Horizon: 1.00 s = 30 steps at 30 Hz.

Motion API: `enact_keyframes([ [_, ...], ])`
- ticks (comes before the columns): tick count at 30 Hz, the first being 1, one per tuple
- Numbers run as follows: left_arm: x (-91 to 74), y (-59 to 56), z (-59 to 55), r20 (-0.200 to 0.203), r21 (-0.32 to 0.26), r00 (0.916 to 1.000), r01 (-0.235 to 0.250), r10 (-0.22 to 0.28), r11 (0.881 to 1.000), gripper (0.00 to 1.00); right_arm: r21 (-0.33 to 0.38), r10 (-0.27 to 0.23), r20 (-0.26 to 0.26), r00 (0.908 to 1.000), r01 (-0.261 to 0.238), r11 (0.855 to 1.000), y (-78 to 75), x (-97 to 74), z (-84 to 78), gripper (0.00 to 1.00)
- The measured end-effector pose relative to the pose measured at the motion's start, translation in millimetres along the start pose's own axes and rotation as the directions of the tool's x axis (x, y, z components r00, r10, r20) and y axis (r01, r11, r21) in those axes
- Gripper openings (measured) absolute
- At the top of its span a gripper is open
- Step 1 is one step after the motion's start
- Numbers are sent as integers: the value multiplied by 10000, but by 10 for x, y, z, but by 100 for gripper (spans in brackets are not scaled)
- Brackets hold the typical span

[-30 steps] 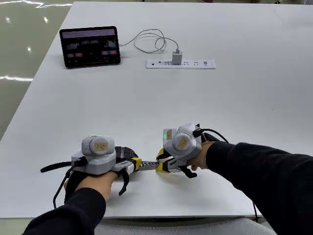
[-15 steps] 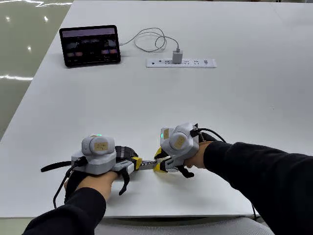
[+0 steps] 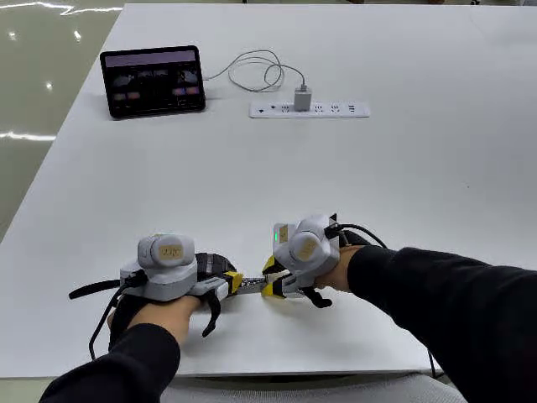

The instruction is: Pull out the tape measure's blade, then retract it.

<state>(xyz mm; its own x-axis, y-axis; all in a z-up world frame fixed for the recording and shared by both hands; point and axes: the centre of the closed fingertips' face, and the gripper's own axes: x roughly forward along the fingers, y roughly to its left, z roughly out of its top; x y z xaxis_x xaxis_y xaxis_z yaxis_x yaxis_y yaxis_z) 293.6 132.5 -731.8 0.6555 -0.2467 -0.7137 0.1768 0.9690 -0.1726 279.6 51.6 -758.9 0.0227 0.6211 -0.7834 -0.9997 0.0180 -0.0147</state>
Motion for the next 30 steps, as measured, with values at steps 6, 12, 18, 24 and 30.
enact_keyframes([
  [6, 0, 3, 2, 33, 17, 10000, -22, 22, 10000, 59, 753, -27, 158, 9999, 15, 9972, -9, 4, 13, 17],
  [12, 2, 4, 1, 38, 38, 10000, -20, 20, 10000, 59, 1786, 167, 471, 9987, -249, 9836, -27, -12, 19, 16],
  [18, 2, 2, 1, 39, 45, 10000, -15, 15, 10000, 59, 2002, 211, 440, 9988, -295, 9793, -17, -8, 23, 16],
  [24, 4, 3, 2, 50, 52, 10000, -13, 13, 10000, 59, 2034, 261, 443, 9987, -346, 9785, -20, -10, 23, 16],
  [30, 5, 5, 1, 50, 56, 10000, -16, 15, 10000, 59, 2160, 277, 385, 9989, -354, 9758, -13, -15, 21, 16],
])
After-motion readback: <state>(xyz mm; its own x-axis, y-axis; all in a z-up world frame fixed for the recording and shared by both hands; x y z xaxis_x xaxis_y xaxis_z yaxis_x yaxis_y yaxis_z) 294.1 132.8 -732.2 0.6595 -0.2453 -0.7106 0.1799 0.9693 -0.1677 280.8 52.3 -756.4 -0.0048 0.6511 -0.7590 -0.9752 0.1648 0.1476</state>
